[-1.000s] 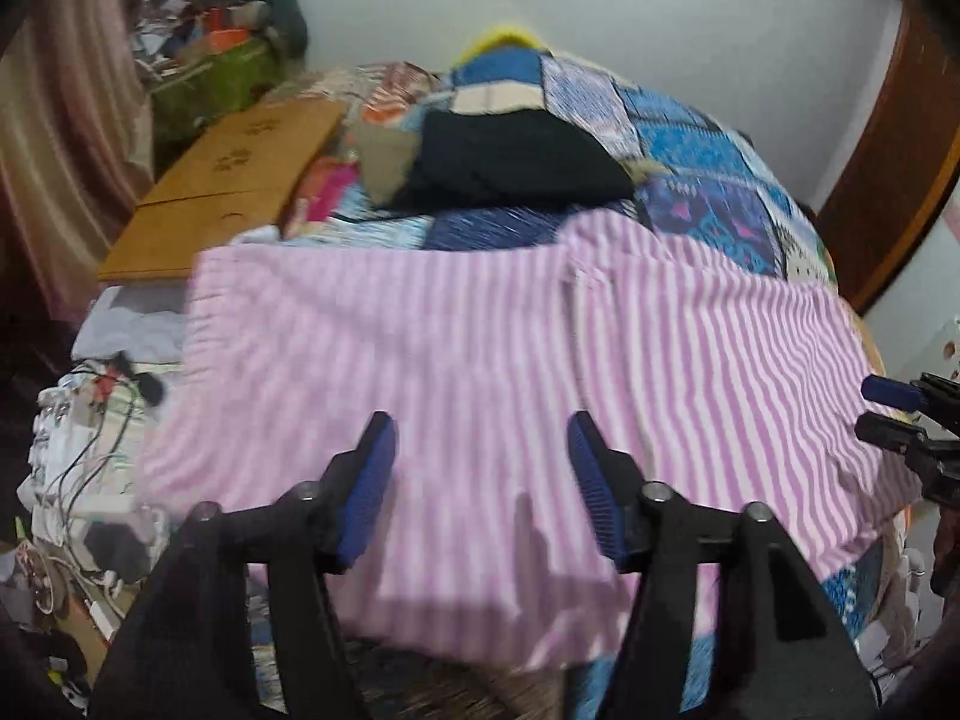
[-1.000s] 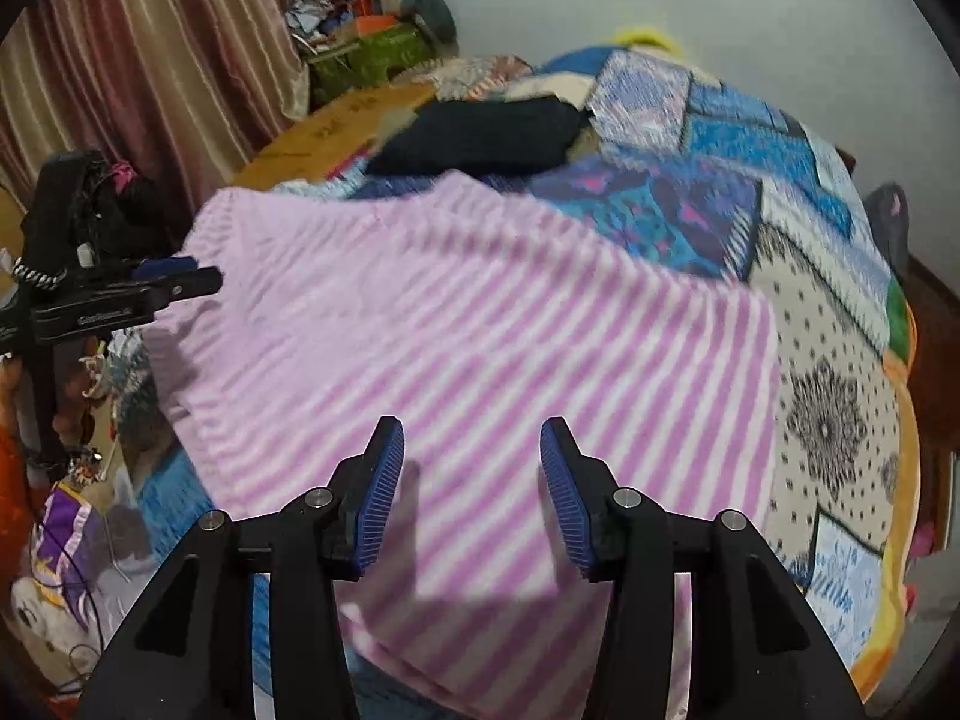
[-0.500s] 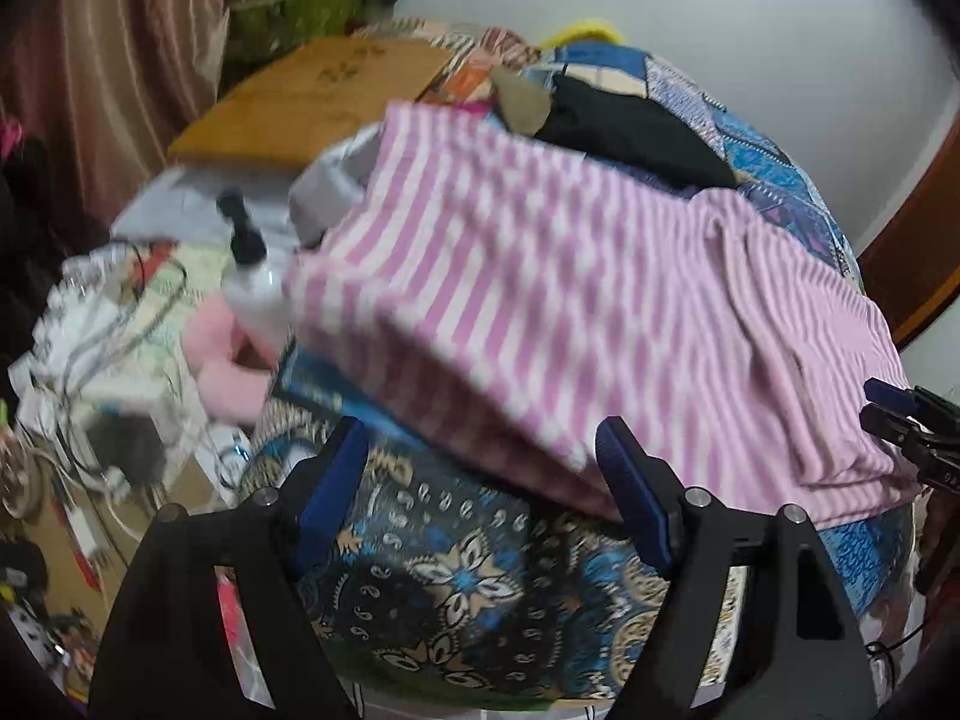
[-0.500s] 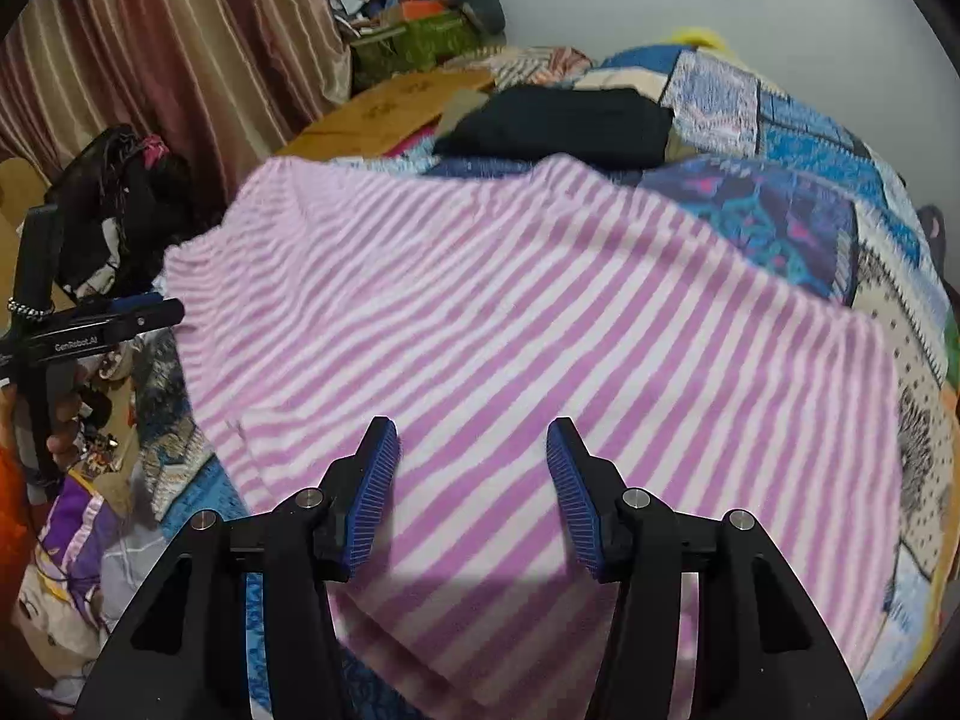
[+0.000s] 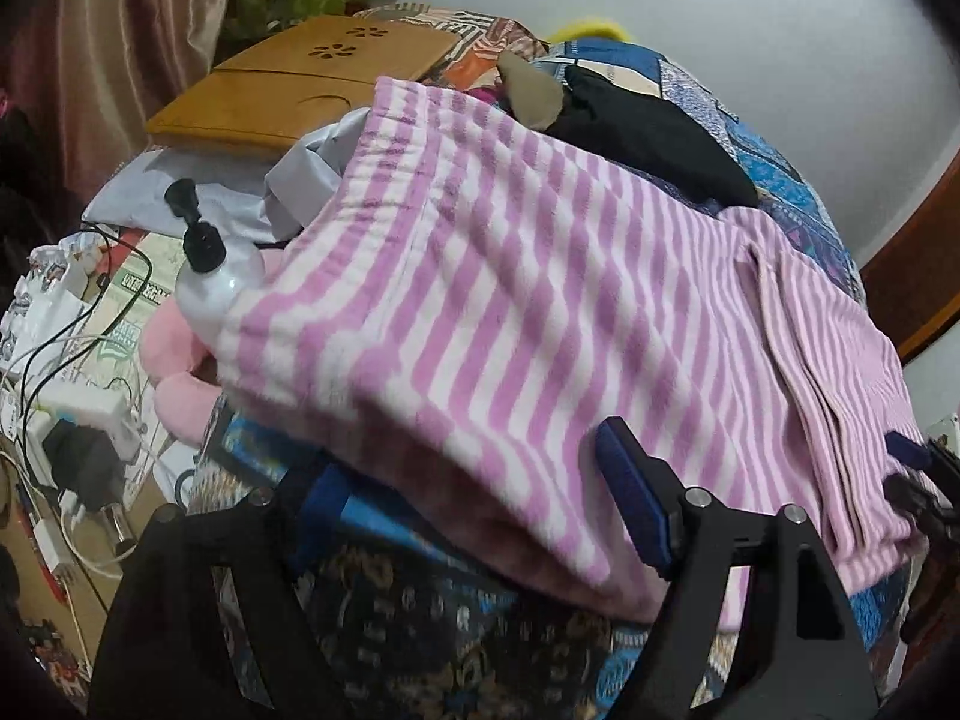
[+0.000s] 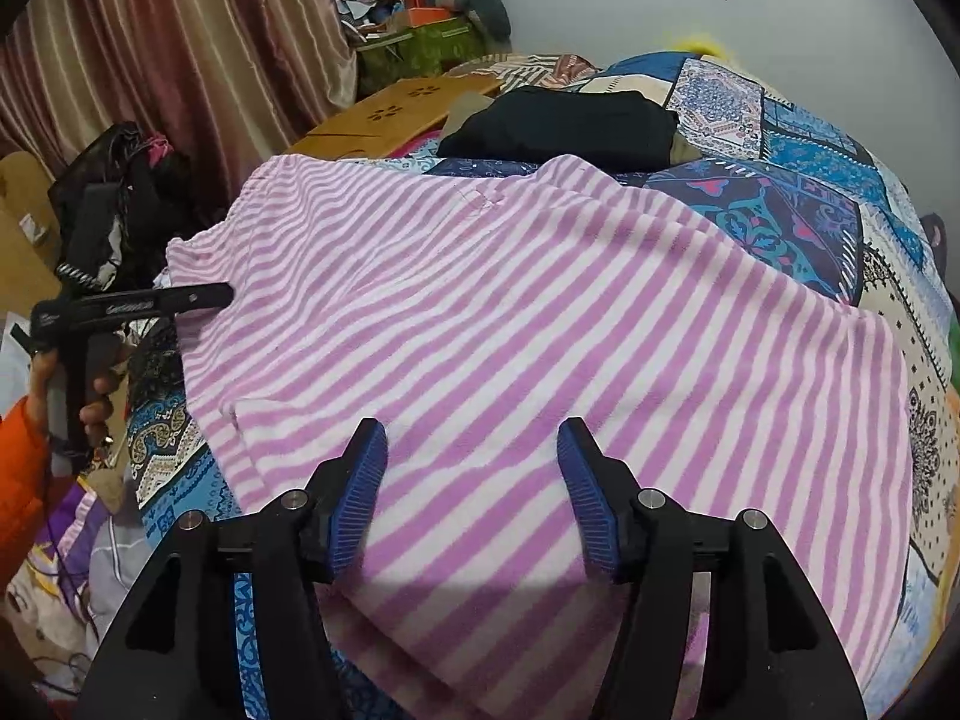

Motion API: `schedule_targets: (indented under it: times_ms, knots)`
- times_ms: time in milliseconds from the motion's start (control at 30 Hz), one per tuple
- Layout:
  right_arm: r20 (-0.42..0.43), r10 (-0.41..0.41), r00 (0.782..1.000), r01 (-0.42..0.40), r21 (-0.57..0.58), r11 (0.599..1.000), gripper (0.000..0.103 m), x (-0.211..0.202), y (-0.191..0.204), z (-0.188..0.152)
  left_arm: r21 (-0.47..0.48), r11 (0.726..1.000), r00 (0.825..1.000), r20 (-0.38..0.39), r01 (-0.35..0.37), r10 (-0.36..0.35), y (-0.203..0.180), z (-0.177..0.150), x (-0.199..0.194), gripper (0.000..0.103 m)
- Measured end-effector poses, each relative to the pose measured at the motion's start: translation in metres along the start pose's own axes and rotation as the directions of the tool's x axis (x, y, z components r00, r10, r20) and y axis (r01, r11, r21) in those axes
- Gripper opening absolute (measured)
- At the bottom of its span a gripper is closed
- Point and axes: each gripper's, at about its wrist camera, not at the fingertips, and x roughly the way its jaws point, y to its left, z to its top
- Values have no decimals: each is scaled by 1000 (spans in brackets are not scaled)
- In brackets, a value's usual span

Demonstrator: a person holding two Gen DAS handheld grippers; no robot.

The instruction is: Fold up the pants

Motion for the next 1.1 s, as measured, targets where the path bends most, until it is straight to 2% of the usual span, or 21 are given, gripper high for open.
schedule_targets:
  times_ms: [67,133,200,233,267,300,467,600,667,867,1000,1100]
  knots:
    - [1,4,1000,-4,0,1000,56,0,0,0,3,1000,1000,1,-22,22,-3,6,4,78]
    - [3,11,1000,-11,3,1000,56,0,0,-1,11,998,998,6,-55,55,-5,11,6,71]
    - [5,17,1000,-17,7,1000,56,-1,-1,-1,33,995,995,16,-94,94,-11,16,7,50]
    - [5,19,1000,-19,10,1000,56,-1,-2,-1,42,994,995,19,-101,101,-13,18,6,43]
    - [7,21,1000,-21,14,1000,56,-1,-2,-1,56,993,994,21,-108,107,-16,20,5,31]
    - [8,22,1000,-22,18,1000,56,-1,-2,-1,65,991,993,27,-114,113,-19,22,5,22]
    - [9,13,1000,-13,41,999,56,-7,-5,1,141,974,982,95,-177,164,-44,31,-8,15]
    - [20,-32,999,31,73,997,56,-23,-19,-2,220,956,968,201,-196,152,-76,45,-38,13]
    - [26,-62,998,59,92,994,56,-35,-29,-7,265,945,958,261,-192,122,-97,54,-59,13]
    - [12,-159,987,155,160,975,56,-78,-63,-35,382,917,938,346,-115,-26,-163,67,-98,13]
    - [-5,-198,980,195,190,962,56,-101,-78,-55,466,884,928,345,-37,-143,-212,64,-114,12]
    - [-17,-187,982,187,214,959,56,-103,-87,-65,537,843,923,306,35,-233,-259,56,-116,12]
